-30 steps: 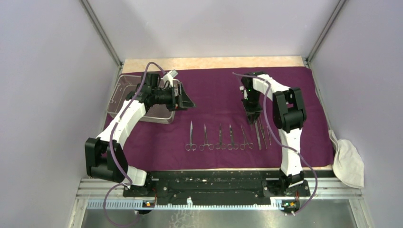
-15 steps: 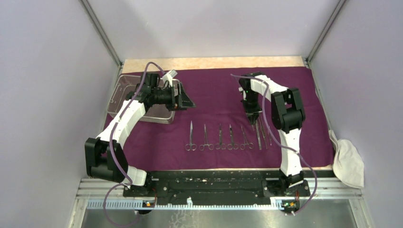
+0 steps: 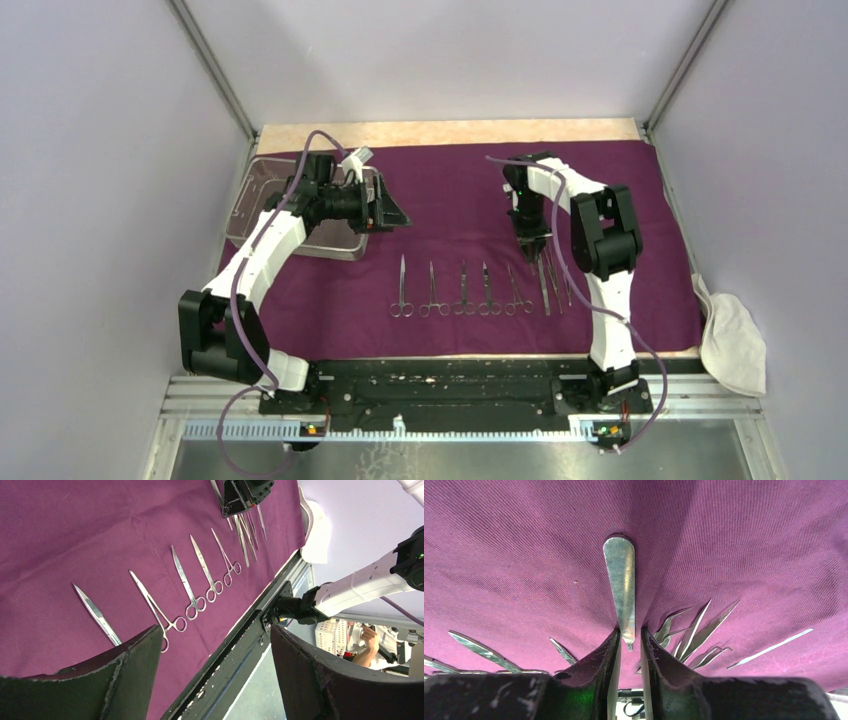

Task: Open and lay out the surgical kit
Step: Pick up the medical item from the surgical kit.

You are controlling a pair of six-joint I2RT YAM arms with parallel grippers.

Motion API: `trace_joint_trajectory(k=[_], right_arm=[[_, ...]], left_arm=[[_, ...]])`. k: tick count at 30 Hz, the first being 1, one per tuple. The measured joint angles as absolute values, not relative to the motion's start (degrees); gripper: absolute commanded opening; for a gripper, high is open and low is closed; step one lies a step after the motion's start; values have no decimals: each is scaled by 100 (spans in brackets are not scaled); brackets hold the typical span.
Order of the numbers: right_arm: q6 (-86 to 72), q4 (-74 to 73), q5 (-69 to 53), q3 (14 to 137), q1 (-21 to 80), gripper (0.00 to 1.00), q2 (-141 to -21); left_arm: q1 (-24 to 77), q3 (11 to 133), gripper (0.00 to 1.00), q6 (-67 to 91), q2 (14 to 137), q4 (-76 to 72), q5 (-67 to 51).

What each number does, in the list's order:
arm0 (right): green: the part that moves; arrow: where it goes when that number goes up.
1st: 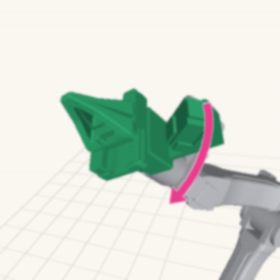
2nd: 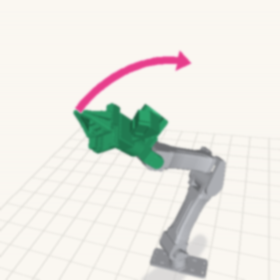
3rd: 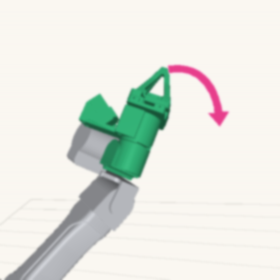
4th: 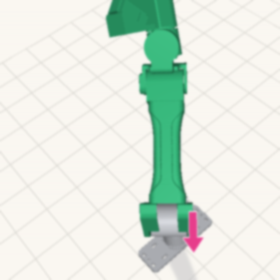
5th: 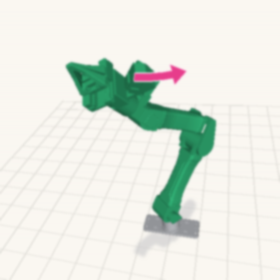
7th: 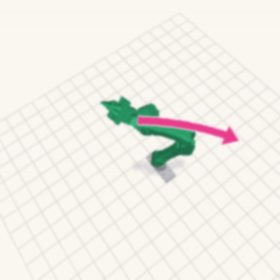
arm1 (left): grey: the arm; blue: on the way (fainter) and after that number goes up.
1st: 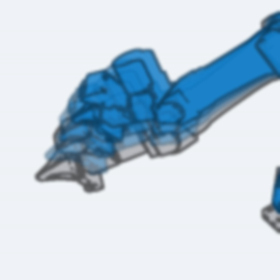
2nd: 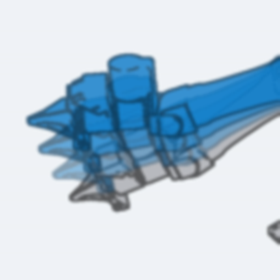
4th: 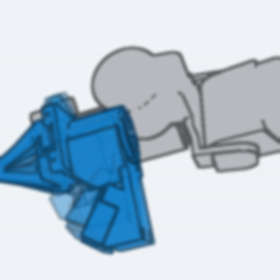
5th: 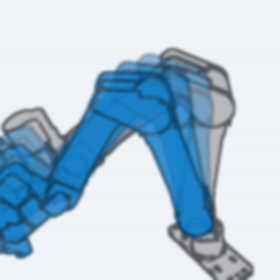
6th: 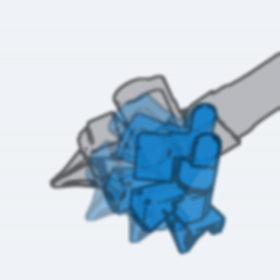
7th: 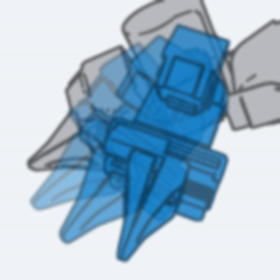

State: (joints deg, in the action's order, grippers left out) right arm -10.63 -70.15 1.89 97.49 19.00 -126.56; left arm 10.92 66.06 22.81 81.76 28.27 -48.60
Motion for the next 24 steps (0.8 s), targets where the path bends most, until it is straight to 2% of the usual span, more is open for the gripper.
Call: trace_joint_trajectory(k=[7, 24], right_arm=[[-1068, -6954, 167, 9679, 1900, 9, -12641], [-1074, -6928, 167, 9627, 1900, 0, -12562]], left_arm=[[1092, 6598, 86, 2279, 8176, 2829, -4860], [1048, 6598, 86, 2281, 8160, 2853, -4838]])
